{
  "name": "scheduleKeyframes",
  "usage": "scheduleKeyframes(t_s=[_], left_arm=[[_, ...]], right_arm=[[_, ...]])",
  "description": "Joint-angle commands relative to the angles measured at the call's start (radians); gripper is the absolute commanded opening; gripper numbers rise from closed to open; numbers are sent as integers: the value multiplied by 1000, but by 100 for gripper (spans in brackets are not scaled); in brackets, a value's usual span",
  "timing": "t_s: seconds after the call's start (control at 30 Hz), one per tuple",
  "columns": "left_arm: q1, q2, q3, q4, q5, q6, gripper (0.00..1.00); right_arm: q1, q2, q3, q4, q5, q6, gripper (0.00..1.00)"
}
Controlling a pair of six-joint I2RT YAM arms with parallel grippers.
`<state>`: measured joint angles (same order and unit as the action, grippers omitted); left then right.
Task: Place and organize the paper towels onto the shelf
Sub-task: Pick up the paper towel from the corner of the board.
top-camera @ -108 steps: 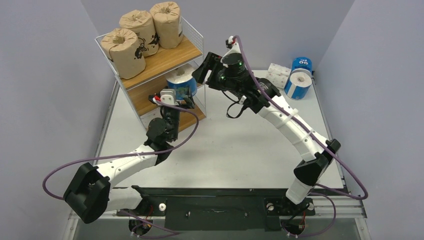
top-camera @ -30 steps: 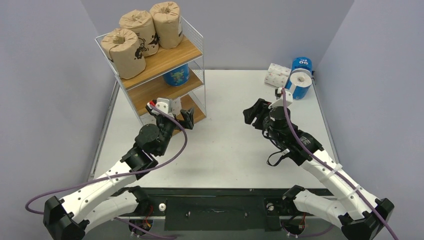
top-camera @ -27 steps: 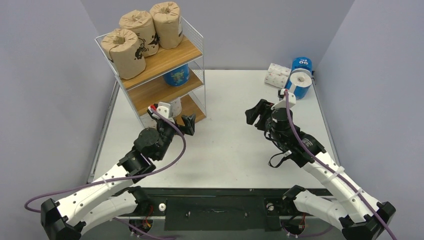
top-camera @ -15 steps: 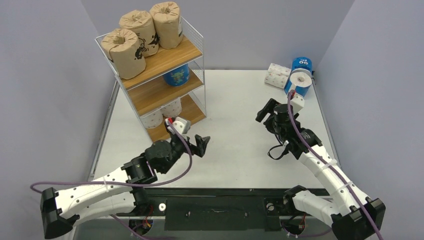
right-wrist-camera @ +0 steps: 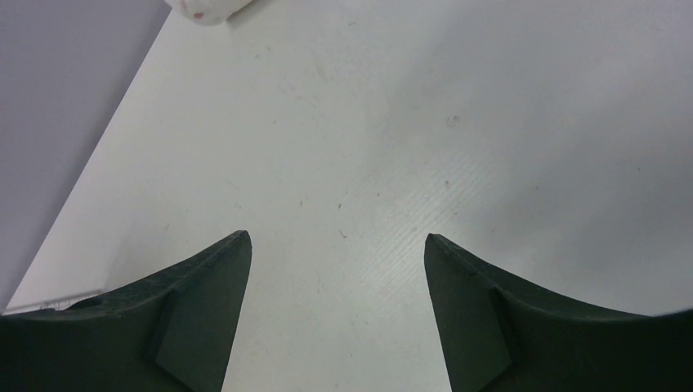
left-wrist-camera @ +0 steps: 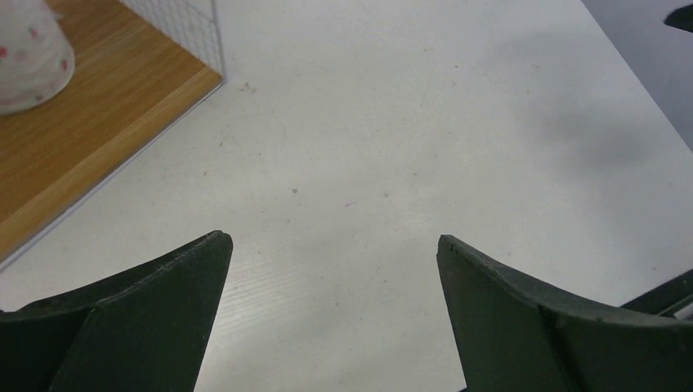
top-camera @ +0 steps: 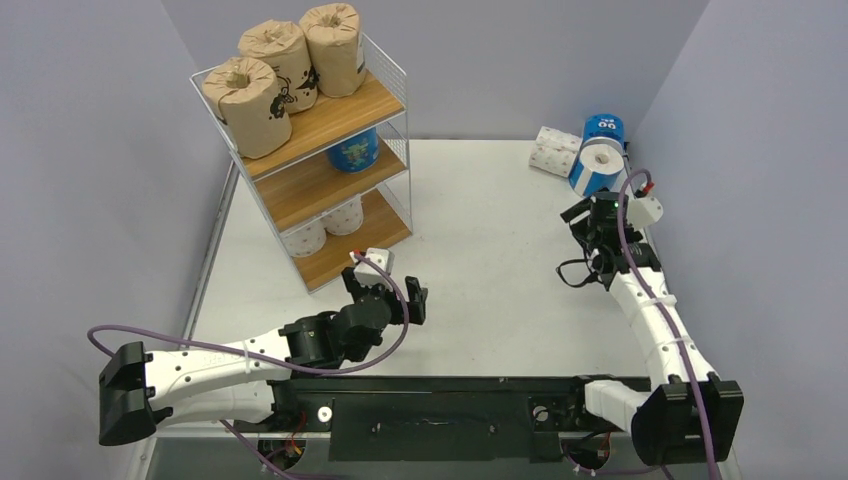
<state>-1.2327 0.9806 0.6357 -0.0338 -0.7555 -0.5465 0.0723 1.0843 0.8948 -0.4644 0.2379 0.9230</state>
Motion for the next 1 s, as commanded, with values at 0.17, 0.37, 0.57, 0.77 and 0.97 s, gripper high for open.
scheduleKeyframes(t_s=[0.17,0.37,0.57,0.77,0.97], left_arm=[[6,-57,-31,-93,-10,-201,96],[8,-179,-173,88,107,-98,96],[13,-266,-302,145,89,-81,96],[13,-360,-377,92,16,-99,97],[12,-489,-459,117,-23,-99,96]], right_arm=[[-180,245,215,138,83,26,70],[-275,496,387,178,-68,-18,65],[-318,659,496,207,-117,-68,67],[-345,802,648,227,-132,-71,71],[-357,931,787,239,-161,-62,71]])
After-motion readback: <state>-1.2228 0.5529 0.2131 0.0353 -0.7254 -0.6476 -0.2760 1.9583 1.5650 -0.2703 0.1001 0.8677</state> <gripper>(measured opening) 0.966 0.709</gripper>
